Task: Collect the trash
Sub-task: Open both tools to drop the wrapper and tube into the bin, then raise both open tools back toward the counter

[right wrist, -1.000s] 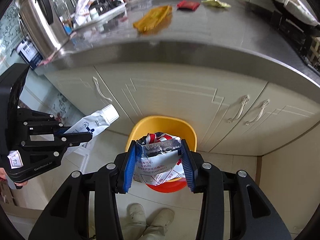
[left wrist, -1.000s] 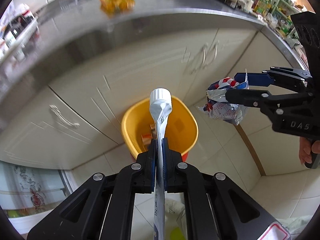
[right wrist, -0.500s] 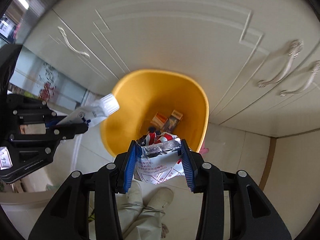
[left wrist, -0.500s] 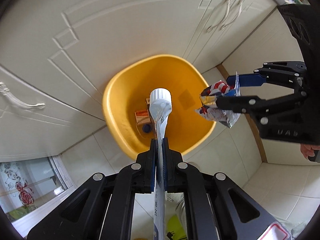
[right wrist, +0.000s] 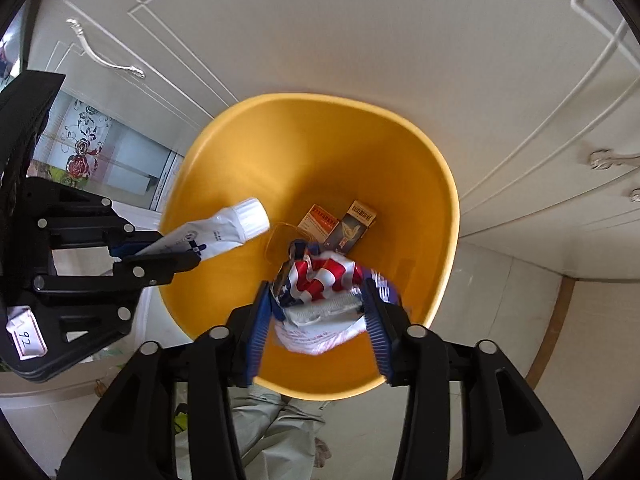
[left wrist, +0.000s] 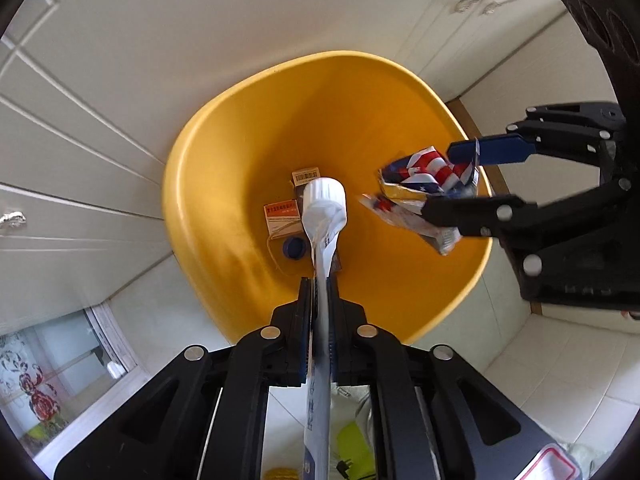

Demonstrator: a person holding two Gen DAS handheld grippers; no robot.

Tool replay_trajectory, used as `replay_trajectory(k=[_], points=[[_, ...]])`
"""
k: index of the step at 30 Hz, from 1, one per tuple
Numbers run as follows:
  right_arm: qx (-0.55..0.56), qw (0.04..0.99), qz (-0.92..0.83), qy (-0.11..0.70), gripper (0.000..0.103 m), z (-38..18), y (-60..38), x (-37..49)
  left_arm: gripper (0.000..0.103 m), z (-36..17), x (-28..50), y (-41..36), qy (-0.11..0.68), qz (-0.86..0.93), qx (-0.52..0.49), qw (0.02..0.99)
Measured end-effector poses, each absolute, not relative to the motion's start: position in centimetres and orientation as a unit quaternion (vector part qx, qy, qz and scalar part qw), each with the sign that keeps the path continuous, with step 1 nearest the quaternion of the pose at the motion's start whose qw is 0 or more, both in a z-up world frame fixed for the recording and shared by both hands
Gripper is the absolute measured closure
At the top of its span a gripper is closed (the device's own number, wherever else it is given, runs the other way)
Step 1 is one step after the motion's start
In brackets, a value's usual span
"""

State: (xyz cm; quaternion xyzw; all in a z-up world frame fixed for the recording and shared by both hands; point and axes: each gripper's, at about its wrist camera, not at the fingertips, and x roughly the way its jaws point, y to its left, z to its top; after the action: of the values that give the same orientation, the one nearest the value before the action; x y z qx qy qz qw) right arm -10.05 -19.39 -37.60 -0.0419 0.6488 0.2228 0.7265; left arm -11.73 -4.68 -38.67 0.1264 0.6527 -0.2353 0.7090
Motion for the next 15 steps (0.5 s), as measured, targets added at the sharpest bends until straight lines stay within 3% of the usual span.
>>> replay_trajectory(k=[1, 2, 3, 15], points=[[-0.042, 0.73, 0.219, 0.646, 0.045, -37.6, -19.5, -10.0, 0.072, -38.6, -11.6, -4.6, 0.652, -0.232, 0.125, 0.711], [-0.038, 0.733, 0.217, 0.644, 0.044, -37.5, -19.7, -9.9, 0.051, -38.4, -11.6, -4.5, 0.649, -0.225, 0.126, 0.716], [-0.032, 0.734, 0.214, 0.643, 0.044, -37.3, -20.0, -9.8, 0.045, -38.3, -11.6, -4.6, 0.646, -0.222, 0.125, 0.72], [-0.011, 0.76, 0.199, 0.619, 0.044, -32.9, -22.5, -10.8, 0.046, -34.6, -13.1, -4.3, 0.633, -0.224, 0.117, 0.732]])
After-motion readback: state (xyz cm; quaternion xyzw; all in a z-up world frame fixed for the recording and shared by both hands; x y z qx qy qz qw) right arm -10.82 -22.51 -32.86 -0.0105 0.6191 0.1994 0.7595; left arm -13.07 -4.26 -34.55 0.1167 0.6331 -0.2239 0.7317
